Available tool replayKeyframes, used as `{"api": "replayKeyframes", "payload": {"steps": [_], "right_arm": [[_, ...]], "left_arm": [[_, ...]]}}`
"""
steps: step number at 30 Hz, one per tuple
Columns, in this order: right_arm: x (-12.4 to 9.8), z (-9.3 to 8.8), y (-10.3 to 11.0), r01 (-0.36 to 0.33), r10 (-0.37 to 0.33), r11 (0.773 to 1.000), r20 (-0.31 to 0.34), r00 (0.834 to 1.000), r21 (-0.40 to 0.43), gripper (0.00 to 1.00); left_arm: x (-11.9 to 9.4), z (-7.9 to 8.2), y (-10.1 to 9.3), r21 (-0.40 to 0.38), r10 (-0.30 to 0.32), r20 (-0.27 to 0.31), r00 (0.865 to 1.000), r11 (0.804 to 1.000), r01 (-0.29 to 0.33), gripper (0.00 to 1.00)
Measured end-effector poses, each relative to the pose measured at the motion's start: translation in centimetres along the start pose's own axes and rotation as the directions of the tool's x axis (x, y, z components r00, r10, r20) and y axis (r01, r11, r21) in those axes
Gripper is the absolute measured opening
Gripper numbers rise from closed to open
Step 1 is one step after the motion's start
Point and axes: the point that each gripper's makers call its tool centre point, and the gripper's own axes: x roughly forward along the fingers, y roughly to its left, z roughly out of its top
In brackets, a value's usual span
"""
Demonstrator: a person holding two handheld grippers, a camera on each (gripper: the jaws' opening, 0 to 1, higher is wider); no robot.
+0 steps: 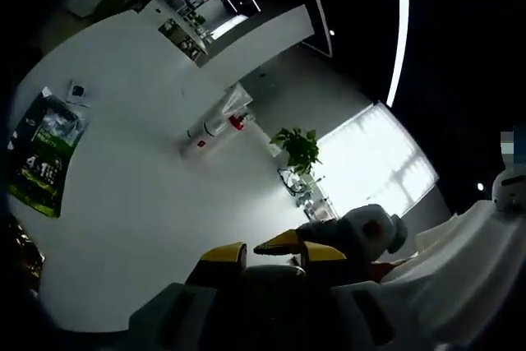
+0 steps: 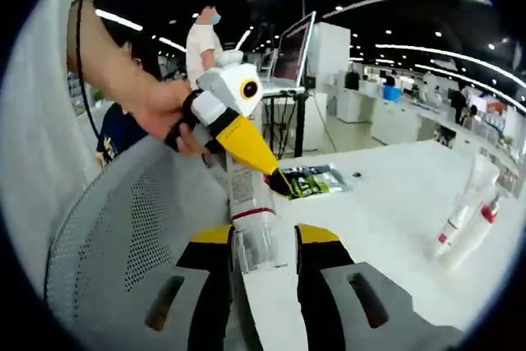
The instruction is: Arrange the skincare products in the storage area until every visible bottle or jar stands upright without overlapping.
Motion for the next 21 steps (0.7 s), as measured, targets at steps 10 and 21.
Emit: {"api": "replayKeyframes", "payload": {"steps": [10, 21], "right_arm": [[0.2, -2.4, 0.6, -0.076, 0.097, 0.912, -0.032, 0.995, 0.404, 0.45], [0.7, -2.7, 2.2, -0.108, 0.157, 0.811, -0.035, 0.987, 0.575, 0.53]], "left_arm": [[-0.1, 0.9, 0.8, -0.006, 0.04, 0.047, 0.998, 0.999, -0.04, 0.26], [-0.9, 4.4, 3.7, -0.158, 0.175, 0.224, 0.959, 0.977, -0.141, 0.26]]}}
